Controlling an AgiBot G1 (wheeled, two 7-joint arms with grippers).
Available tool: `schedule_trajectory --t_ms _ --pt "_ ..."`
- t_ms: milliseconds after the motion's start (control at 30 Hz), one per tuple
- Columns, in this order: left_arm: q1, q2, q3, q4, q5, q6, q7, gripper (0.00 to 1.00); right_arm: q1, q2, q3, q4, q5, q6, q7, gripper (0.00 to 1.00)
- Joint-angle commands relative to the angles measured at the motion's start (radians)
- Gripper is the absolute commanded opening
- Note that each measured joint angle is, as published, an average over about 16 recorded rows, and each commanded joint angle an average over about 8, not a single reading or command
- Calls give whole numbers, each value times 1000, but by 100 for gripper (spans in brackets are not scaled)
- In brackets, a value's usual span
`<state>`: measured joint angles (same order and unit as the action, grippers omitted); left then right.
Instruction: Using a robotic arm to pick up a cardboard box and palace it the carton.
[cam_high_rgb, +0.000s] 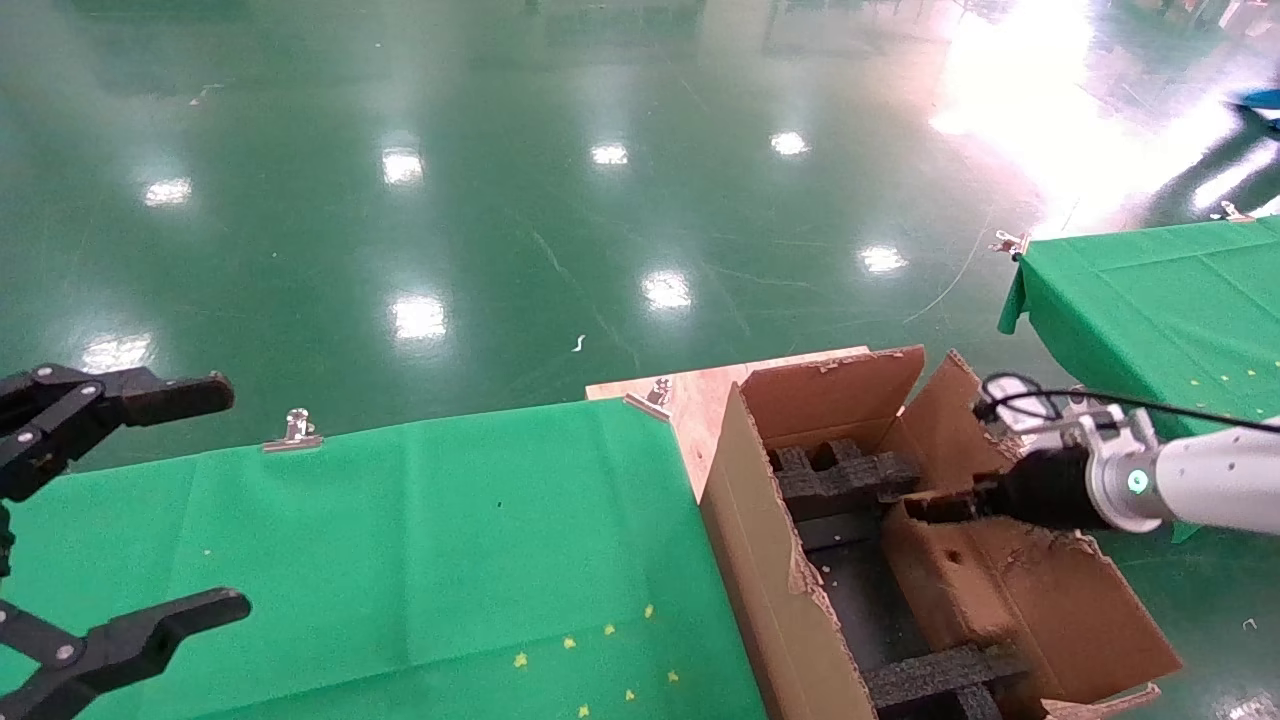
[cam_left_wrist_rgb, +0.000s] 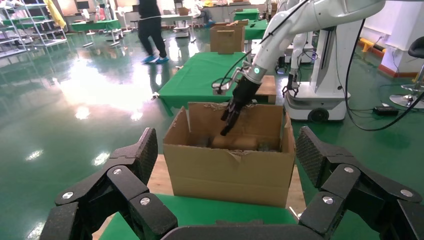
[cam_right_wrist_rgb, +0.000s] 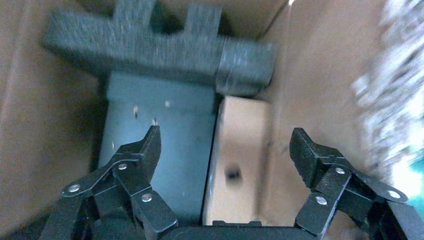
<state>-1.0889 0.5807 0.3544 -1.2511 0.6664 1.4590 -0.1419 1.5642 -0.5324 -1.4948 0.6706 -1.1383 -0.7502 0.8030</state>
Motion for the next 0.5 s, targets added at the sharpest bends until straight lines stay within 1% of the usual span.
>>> schedule_trajectory --t_ms 33,267,367,500 --pt "0 0 0 0 0 0 0 100 15 8 3 17 -5 8 4 100" --pt "0 0 0 0 0 0 0 100 106 43 28 124 -26 13 16 100" --pt "0 0 0 0 0 0 0 100 147 58 42 185 -27 -2 18 100" --pt "0 0 0 0 0 0 0 100 190 80 67 274 -3 -37 14 100"
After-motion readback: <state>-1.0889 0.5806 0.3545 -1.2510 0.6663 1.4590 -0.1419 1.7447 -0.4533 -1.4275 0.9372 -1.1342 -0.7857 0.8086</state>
